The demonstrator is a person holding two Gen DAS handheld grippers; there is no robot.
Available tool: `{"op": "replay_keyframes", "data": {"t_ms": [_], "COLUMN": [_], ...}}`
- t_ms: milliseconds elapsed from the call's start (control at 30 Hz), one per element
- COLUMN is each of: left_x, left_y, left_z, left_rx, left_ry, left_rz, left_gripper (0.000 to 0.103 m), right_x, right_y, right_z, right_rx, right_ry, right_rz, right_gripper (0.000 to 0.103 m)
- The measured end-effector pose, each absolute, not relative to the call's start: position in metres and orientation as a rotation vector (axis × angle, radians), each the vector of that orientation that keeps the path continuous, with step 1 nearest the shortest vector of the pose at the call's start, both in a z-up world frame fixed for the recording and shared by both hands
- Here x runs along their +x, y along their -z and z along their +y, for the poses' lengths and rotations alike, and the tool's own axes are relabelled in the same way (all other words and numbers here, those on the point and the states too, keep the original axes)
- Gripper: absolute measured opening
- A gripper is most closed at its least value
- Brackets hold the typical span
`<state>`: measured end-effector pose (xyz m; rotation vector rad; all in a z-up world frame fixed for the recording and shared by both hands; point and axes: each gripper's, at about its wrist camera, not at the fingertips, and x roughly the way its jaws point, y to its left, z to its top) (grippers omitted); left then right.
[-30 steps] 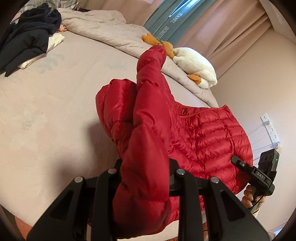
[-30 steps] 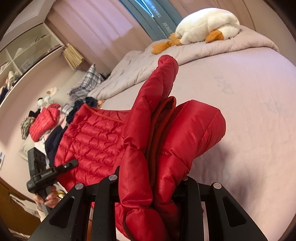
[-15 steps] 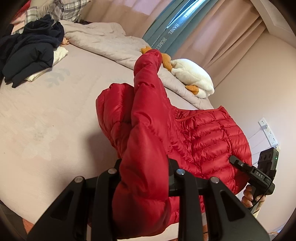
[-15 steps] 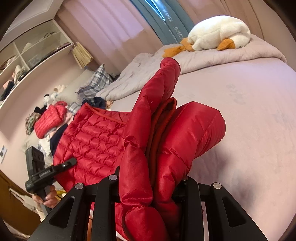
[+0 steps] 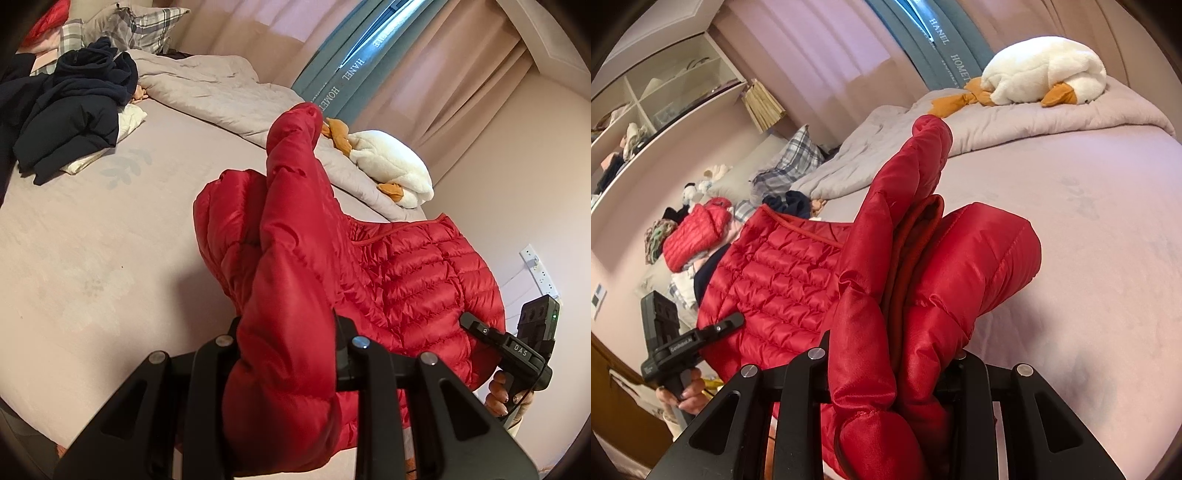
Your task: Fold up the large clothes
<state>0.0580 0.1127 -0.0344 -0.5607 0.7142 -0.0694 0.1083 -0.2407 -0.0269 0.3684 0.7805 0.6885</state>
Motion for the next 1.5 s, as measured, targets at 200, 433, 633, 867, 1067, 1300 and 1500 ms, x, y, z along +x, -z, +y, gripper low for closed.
{"op": "replay_keyframes", "data": {"t_ms": [200, 433, 633, 867, 1067, 1300, 1500], "left_x": [0.062, 0.069, 0.074, 0.082, 0.087, 0.09, 0.091], "left_y": [0.033, 0.028, 0.025, 0.023, 0.024, 0.038, 0.056], "left_z": [0.107, 0.1, 0.1, 0.101, 0.101, 0.102, 0.102], "left_rx": [-0.557, -0.546, -0.54, -0.543, -0.543, -0.564, -0.582], "left_ry": [0.063, 0.066, 0.073, 0.084, 0.081, 0.071, 0.058], "left_rz": [0.707, 0.694, 0.688, 0.681, 0.677, 0.699, 0.735], "left_gripper": [0.026, 0.026, 0.026, 0.026, 0.026, 0.026, 0.026], "right_x": [0.109, 0.105, 0.098, 0.092, 0.095, 0.095, 0.099], "right_y": [0.028, 0.025, 0.025, 0.023, 0.021, 0.028, 0.038], "right_z": [-0.241, -0.24, -0.244, -0.249, -0.247, -0.246, -0.242], "right_rx": [0.366, 0.375, 0.381, 0.382, 0.375, 0.394, 0.401], "right_ry": [-0.679, -0.661, -0.655, -0.647, -0.637, -0.631, -0.617], "right_rz": [0.783, 0.775, 0.766, 0.758, 0.758, 0.778, 0.811], "right_gripper": [0.03, 0.03, 0.03, 0.03, 0.03, 0.03, 0.03]}}
